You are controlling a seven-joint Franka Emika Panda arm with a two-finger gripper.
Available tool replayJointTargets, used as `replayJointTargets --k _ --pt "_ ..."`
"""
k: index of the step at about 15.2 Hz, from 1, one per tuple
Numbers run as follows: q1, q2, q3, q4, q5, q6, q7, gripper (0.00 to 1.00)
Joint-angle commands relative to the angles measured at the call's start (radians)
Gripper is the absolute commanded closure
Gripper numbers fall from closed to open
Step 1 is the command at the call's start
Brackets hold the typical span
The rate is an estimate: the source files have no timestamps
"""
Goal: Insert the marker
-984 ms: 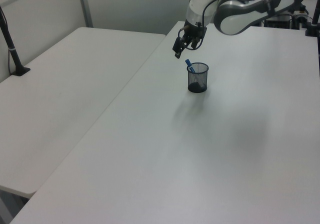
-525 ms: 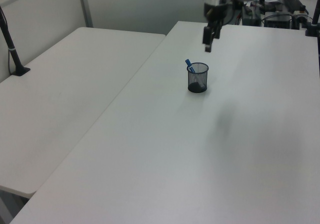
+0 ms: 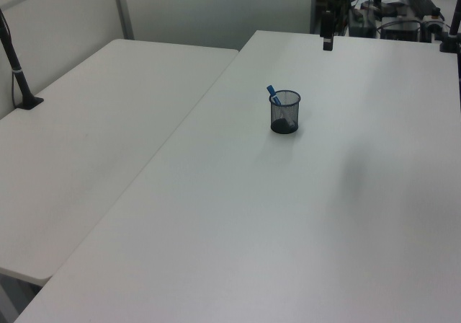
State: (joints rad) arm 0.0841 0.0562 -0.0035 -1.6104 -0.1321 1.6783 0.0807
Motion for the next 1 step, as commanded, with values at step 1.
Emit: replayJointTargets --k 1 --pt "0.006 -0.022 -0.003 -0.026 0.020 -0.012 -0.012 0.00"
